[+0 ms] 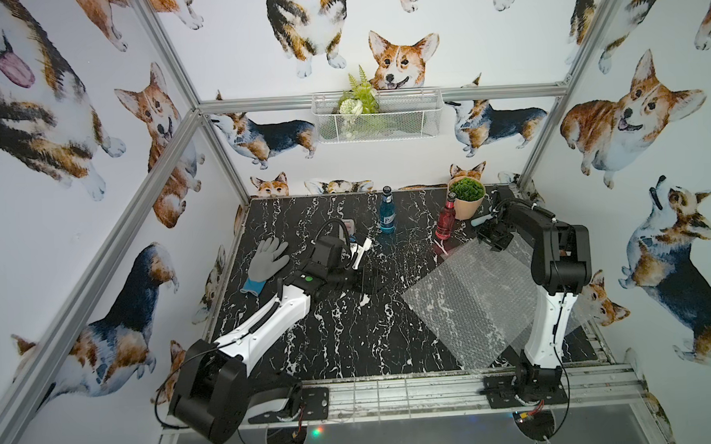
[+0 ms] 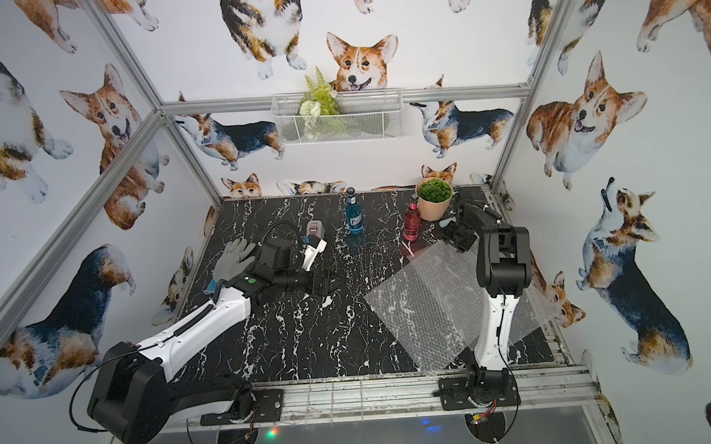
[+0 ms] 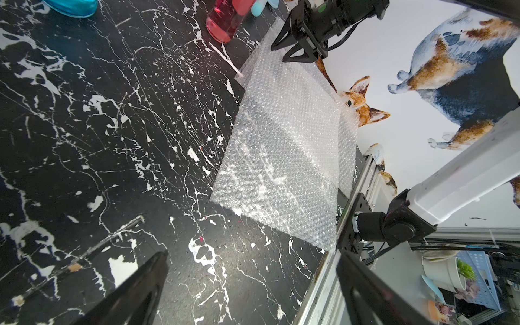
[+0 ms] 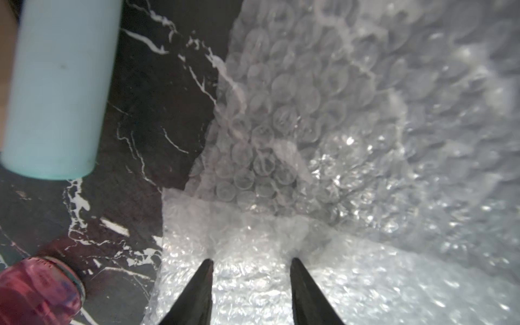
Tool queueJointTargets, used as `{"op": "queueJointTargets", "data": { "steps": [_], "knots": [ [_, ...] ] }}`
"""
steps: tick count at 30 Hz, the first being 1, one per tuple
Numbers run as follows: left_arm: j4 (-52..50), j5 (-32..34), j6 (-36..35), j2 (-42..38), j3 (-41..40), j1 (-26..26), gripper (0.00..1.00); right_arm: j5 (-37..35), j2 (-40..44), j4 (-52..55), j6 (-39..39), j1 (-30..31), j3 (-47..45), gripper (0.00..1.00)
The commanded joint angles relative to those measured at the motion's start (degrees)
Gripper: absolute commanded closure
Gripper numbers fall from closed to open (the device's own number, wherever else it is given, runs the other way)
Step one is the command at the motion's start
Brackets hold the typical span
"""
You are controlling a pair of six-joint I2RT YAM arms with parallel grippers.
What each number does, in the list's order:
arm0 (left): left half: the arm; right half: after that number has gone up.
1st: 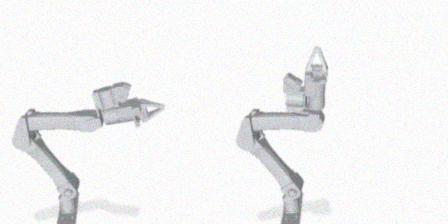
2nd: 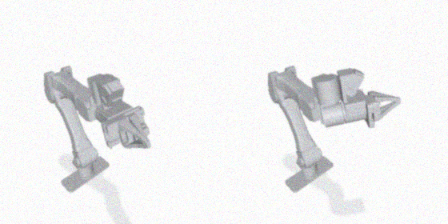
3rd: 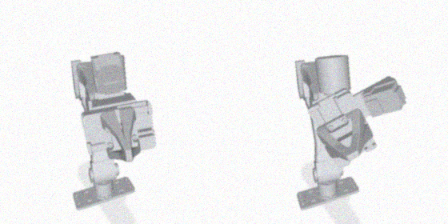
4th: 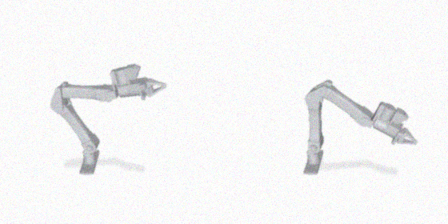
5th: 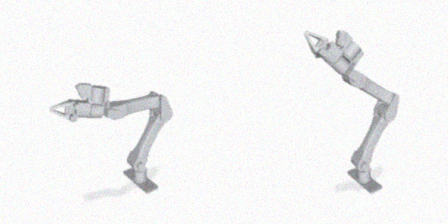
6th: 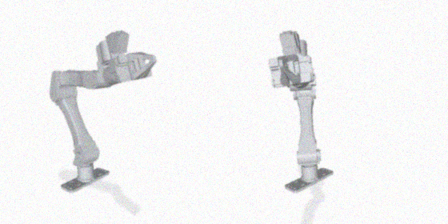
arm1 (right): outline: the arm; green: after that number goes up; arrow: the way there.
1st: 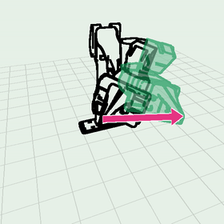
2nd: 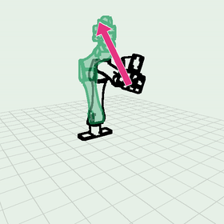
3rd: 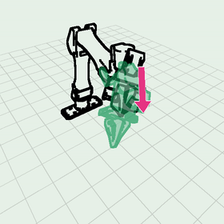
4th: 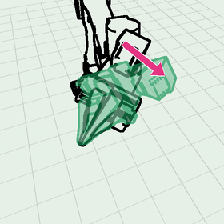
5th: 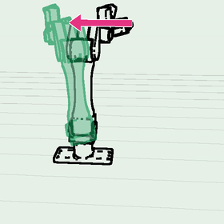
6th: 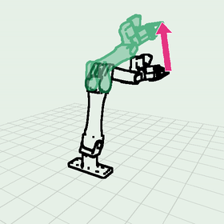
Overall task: Wrap wine bottles in bubble wrap
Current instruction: Pick up the bubble wrap from the bubble wrap.
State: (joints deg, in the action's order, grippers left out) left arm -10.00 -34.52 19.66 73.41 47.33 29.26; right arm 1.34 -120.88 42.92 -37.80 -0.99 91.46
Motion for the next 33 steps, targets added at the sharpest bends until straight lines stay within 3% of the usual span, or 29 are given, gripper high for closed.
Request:
{"op": "queueJointTargets", "data": {
  "steps": [1,10,14,21,30,33],
  "knots": [
    [-0.20,0.17,-0.68,0.23,0.47,0.27,0.04,-1.90,0.79,1.15,-0.73,0.20,0.39,0.62],
    [-1.25,0.51,-1.38,-0.20,0.24,0.47,0.04,-0.60,-1.85,1.88,-0.70,0.29,0.49,0.66],
    [-1.25,0.60,-1.28,-0.19,0.19,0.46,0.04,-0.81,-0.76,0.92,-0.83,0.29,-0.42,0.82],
    [-1.26,0.82,-1.38,0.33,0.73,0.68,0.04,-2.20,2.23,1.46,0.56,0.55,-0.58,0.85],
    [-1.21,0.78,-1.47,0.82,0.83,0.89,0.04,-0.89,3.01,0.63,1.31,0.64,-1.85,1.00],
    [-1.78,1.16,-1.67,0.43,0.91,0.89,0.03,-0.95,4.70,-0.22,1.73,0.97,-3.04,1.00]
  ]
}}
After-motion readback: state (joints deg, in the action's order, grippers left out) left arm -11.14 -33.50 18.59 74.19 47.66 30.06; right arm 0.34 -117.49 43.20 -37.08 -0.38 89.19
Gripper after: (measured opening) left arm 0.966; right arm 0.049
